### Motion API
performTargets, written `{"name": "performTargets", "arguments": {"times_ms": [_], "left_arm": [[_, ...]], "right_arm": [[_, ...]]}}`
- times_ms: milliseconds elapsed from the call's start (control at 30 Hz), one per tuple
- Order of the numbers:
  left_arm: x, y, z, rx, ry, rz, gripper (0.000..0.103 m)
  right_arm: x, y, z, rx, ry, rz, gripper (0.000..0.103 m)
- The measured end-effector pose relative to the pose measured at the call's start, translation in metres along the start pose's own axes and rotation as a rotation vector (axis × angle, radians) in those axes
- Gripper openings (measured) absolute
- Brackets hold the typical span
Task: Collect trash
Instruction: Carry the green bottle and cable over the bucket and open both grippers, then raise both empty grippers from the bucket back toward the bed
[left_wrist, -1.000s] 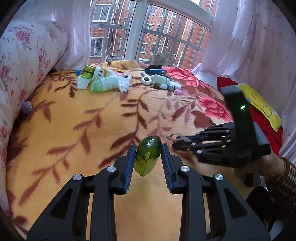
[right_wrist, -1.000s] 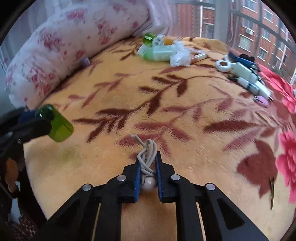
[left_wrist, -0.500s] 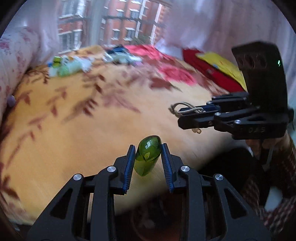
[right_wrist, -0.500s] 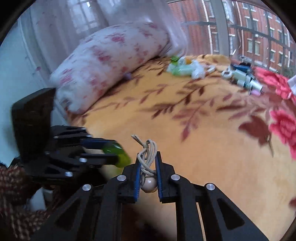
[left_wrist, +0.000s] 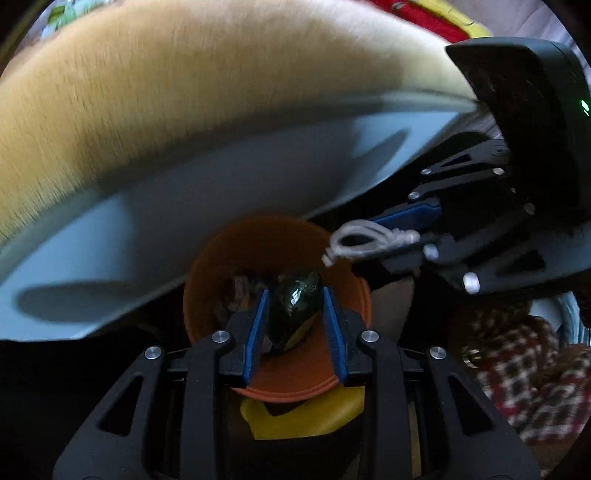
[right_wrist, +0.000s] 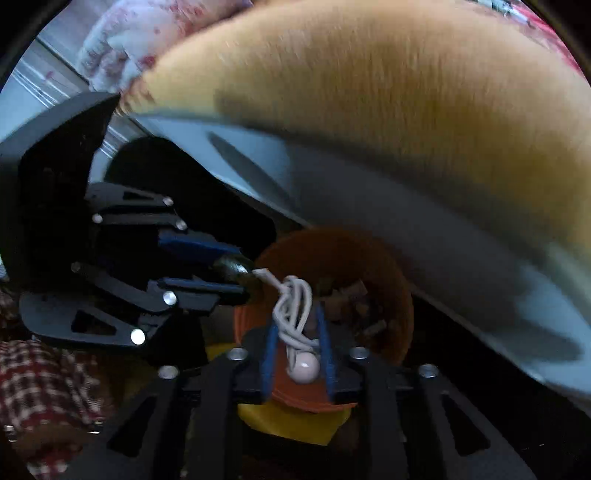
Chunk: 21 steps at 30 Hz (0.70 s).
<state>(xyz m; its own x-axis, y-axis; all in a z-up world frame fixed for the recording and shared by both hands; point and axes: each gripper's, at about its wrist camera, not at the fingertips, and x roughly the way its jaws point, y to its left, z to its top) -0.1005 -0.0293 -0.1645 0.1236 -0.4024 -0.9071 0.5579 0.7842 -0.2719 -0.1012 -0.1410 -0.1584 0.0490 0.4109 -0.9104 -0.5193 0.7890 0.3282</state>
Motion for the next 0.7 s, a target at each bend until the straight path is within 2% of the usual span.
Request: {"name": "performTargets", "arguments": {"times_ms": [100, 133, 167, 233, 400, 500, 533, 600, 633, 700], "left_arm": [[0.001, 0.001, -0.001, -0.006, 0.005, 0.021, 0.034], [0.001, 0.001, 0.0, -0.006, 0.003, 0.029, 0.043], [0.0, 0.001, -0.001, -0.006, -0.002, 0.046, 0.051], [-0.001, 0.001, -0.002, -0.004, -0.007, 0.064, 0.058], [-0.017, 0.001, 0.001, -0.019, -0.049, 0.053, 0.058], [-0.049, 0.002, 0.013, -0.035, -0.144, 0.068, 0.058], [-0.064, 0.003, 0.016, -0.042, -0.189, 0.072, 0.058], [-0.094, 0.006, 0.028, -0.058, -0.29, 0.097, 0.065], [-0.106, 0.008, 0.033, -0.065, -0.331, 0.116, 0.071], [-0.133, 0.016, 0.047, -0.081, -0.425, 0.173, 0.073]], "right_arm": [[0.009, 0.002, -0.004, -0.005, 0.015, -0.039, 0.064], [0.01, 0.002, -0.004, -0.007, 0.015, -0.042, 0.072], [0.011, 0.003, -0.004, -0.007, 0.015, -0.047, 0.074], [0.01, 0.002, -0.003, 0.003, 0.006, -0.053, 0.081], [-0.01, -0.003, -0.002, 0.02, -0.042, -0.026, 0.081], [-0.041, -0.002, 0.0, 0.008, -0.14, 0.005, 0.081], [-0.06, -0.002, 0.002, 0.007, -0.198, 0.033, 0.082], [-0.087, -0.004, 0.009, 0.007, -0.3, 0.058, 0.086], [-0.105, -0.003, 0.014, 0.007, -0.361, 0.054, 0.089], [-0.134, -0.005, 0.023, -0.008, -0.455, 0.02, 0.091]]}}
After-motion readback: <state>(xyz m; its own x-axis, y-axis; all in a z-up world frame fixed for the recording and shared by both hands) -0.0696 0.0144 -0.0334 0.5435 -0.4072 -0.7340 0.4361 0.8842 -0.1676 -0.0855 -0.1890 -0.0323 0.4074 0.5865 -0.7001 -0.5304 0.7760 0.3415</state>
